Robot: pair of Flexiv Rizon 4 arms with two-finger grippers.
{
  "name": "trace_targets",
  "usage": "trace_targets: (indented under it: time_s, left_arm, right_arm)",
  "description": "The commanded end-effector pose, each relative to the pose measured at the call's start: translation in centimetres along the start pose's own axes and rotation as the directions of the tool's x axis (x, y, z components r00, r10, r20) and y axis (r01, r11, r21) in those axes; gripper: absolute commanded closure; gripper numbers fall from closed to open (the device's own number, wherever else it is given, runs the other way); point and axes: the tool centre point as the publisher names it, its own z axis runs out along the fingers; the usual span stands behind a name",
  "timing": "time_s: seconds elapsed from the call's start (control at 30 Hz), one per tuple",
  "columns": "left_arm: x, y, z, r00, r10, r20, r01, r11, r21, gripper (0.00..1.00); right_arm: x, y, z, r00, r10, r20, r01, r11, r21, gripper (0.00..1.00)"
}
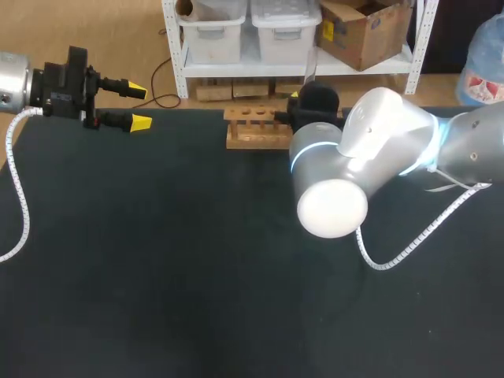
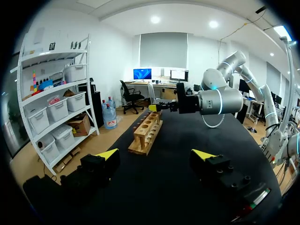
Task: Grasp the test tube, adjust it, and insert it.
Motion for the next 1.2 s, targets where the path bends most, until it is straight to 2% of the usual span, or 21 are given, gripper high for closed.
trace_targets:
  time_s: [0.03,0.3,0.87,0.9,0.97,1.0,1.03,1.1,1.2]
  left_arm:
    - [0.1,0.1,0.0,1.0,0.001,0.001,-0.001,1.0,0.002,0.0]
    - [0.1,0.1,0.0,1.0,0.001,0.001,-0.001,1.0,0.002,0.0]
    - [0.1,0.1,0.0,1.0,0.001,0.001,-0.001,1.0,0.002,0.0]
    - [0.1,0.1,0.0,1.0,0.001,0.001,-0.001,1.0,0.002,0.0]
    - [0.1,0.1,0.0,1.0,0.001,0.001,-0.001,1.0,0.002,0.0]
    - [0.1,0.1,0.0,1.0,0.001,0.001,-0.001,1.0,0.002,0.0]
    - [0.1,0.1,0.0,1.0,0.001,0.001,-0.001,1.0,0.002,0.0]
    - [0.1,0.1,0.0,1.0,0.001,0.001,-0.001,1.0,0.002,0.0]
    - [0.1,0.1,0.0,1.0,0.001,0.001,-0.001,1.0,0.002,0.0]
  right_arm:
    - [-0.1,-0.1,0.0,1.0,0.0,0.003,0.0,1.0,0.003,0.54]
    - [-0.6,-0.2,0.0,1.0,0.003,0.012,-0.003,1.0,0.005,0.53]
    - [-2.9,-0.4,-0.2,0.998,-0.023,0.059,0.023,1.0,0.012,0.5]
    - [-3.0,-0.4,-0.3,0.998,-0.023,0.059,0.023,1.0,0.012,0.47]
    - [-3.3,-0.6,-0.5,0.998,-0.027,0.054,0.026,1.0,0.009,0.32]
    - [-3.6,-0.7,-0.8,0.999,-0.021,0.027,0.022,0.999,-0.032,0.05]
    - [-3.9,-1.0,-1.2,1.0,-0.014,0.009,0.015,0.998,-0.062,0.0]
    - [-4.2,-1.3,-1.9,0.998,-0.037,-0.047,0.03,0.988,-0.153,0.0]
    - [-4.6,-2.0,-3.1,0.994,-0.061,-0.09,0.04,0.976,-0.214,0.0]
